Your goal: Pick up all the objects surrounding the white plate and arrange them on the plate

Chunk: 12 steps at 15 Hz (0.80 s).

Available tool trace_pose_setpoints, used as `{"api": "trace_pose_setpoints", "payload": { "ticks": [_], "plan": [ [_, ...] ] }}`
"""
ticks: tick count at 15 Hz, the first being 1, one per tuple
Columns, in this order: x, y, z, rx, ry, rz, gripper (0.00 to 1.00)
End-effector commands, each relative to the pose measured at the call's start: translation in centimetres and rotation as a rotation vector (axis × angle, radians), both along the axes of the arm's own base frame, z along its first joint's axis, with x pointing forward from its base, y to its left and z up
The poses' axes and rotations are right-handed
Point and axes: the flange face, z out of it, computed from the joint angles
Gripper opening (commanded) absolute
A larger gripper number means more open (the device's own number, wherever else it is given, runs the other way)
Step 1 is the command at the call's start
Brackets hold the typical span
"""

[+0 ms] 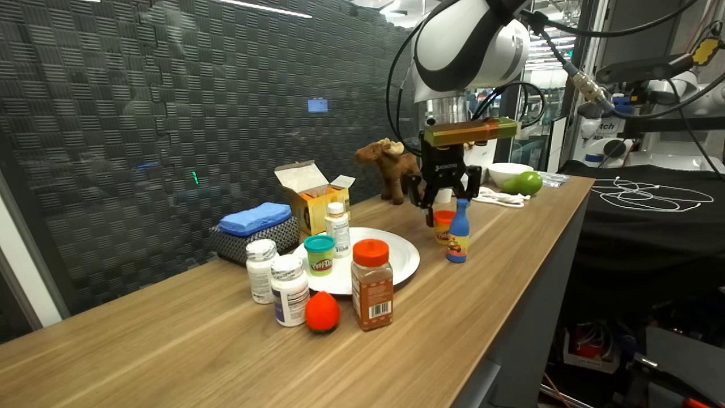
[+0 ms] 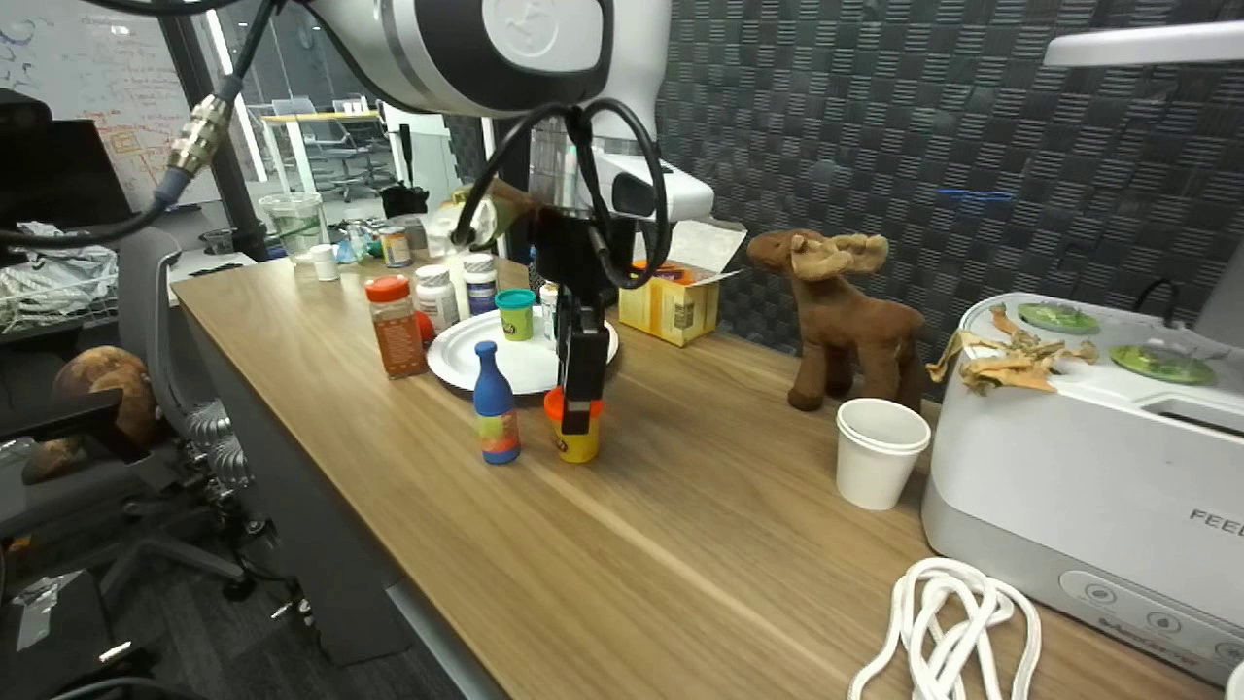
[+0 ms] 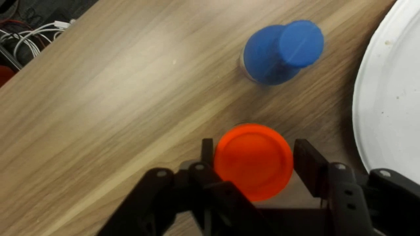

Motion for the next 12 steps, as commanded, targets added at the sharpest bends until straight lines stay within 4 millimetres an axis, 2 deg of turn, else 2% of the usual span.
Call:
{"api": "trace_pose_setpoints", "payload": {
  "ticks": [1, 2, 5, 7, 11, 12],
  "plan": [
    [-1.0, 0.7, 1.2, 0.019, -0.015, -0.026, 0.34],
    [-1.0, 0.7, 1.3, 0.019, -0.017, -0.028, 0.29],
    [-0.4, 0.4, 2.0, 0.002, -0.039, -0.029, 0.29],
    [0.5, 0.4, 3.3, -0.021, -0.069, -0.02, 0.29],
    [3.0, 2.5, 6.6, -0.073, -0.145, 0.063, 0.29],
    [3.9, 3.5, 7.0, -0.077, -0.155, 0.094, 0.29]
  ]
}}
